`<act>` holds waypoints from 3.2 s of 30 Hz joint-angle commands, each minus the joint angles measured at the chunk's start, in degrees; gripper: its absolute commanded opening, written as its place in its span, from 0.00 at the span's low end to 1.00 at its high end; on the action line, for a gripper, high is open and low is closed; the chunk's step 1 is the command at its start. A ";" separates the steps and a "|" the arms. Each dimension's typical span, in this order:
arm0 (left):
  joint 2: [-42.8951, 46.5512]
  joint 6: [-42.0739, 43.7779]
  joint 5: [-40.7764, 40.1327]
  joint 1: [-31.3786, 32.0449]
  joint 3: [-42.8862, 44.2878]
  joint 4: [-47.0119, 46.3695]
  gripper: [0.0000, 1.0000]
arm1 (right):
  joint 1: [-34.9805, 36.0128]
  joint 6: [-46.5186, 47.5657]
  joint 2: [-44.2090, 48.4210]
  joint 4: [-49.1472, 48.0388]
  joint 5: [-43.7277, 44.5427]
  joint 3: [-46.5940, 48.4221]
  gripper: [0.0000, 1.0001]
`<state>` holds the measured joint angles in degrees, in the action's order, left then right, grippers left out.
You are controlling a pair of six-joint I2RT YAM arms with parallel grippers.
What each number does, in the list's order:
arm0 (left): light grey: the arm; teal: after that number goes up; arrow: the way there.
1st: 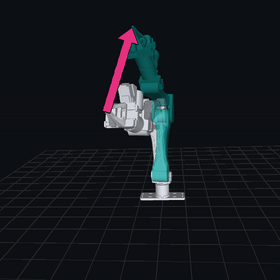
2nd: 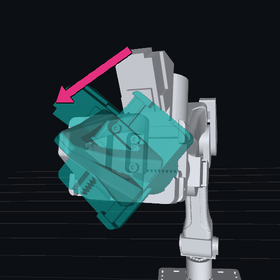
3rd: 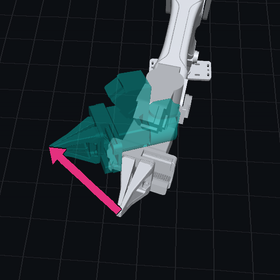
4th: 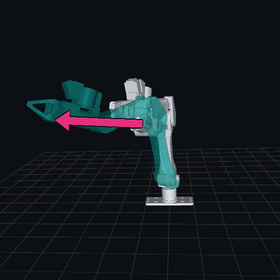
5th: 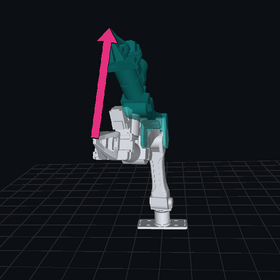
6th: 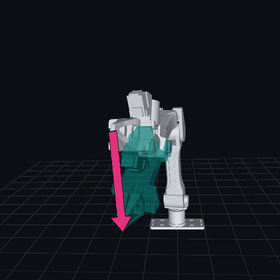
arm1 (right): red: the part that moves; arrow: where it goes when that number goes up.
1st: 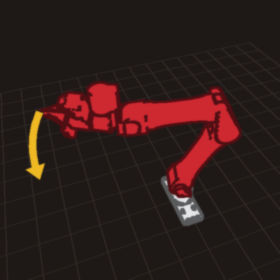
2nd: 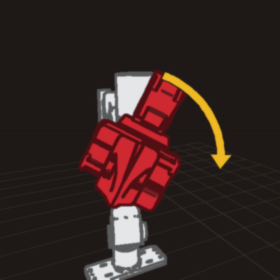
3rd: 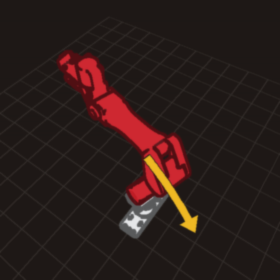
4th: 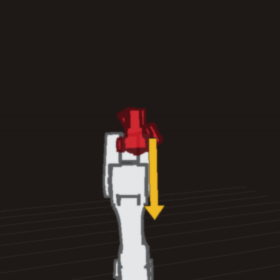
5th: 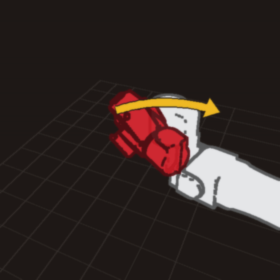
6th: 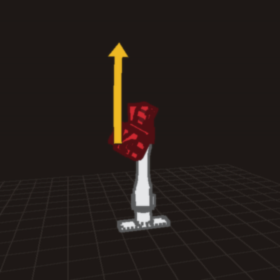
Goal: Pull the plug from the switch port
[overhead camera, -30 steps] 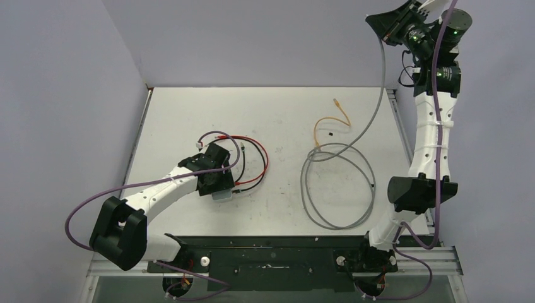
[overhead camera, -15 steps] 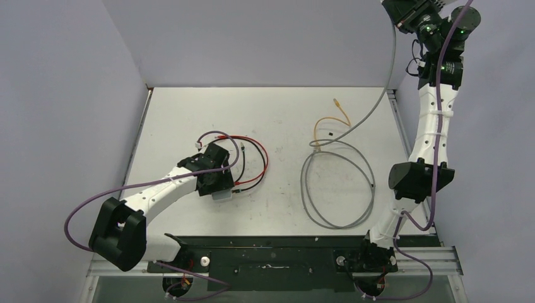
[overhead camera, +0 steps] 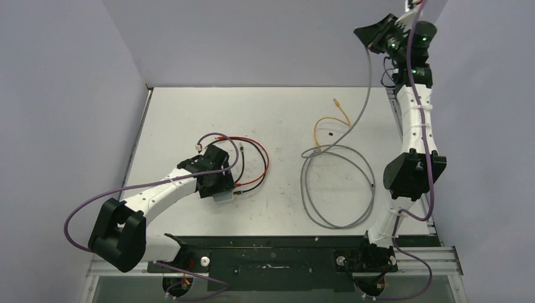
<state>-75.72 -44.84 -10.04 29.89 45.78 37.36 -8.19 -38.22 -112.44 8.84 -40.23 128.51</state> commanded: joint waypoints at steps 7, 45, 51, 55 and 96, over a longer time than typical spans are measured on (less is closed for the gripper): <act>0.75 -0.59 1.17 -0.27 0.95 -2.77 0.00 | 7.03 7.37 1.69 -8.27 5.57 -25.42 0.05; 0.28 0.81 1.55 -0.53 1.95 -0.86 0.00 | 4.13 4.71 -26.44 -10.38 20.63 -8.32 0.09; -1.14 1.30 2.04 -0.45 3.34 -1.07 0.00 | 4.40 4.76 -25.89 -10.37 19.97 -13.87 0.15; -1.68 1.84 2.05 -0.52 4.26 -0.87 0.00 | 4.32 6.22 -25.20 -9.03 21.82 -14.62 0.25; -0.65 0.91 2.09 -0.80 0.35 -4.65 0.00 | 30.58 20.38 18.82 32.59 29.37 -58.63 0.88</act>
<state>-77.69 -43.70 -8.29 29.50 46.19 35.90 19.77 -19.66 -95.96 36.77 -13.19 72.64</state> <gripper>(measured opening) 0.676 0.895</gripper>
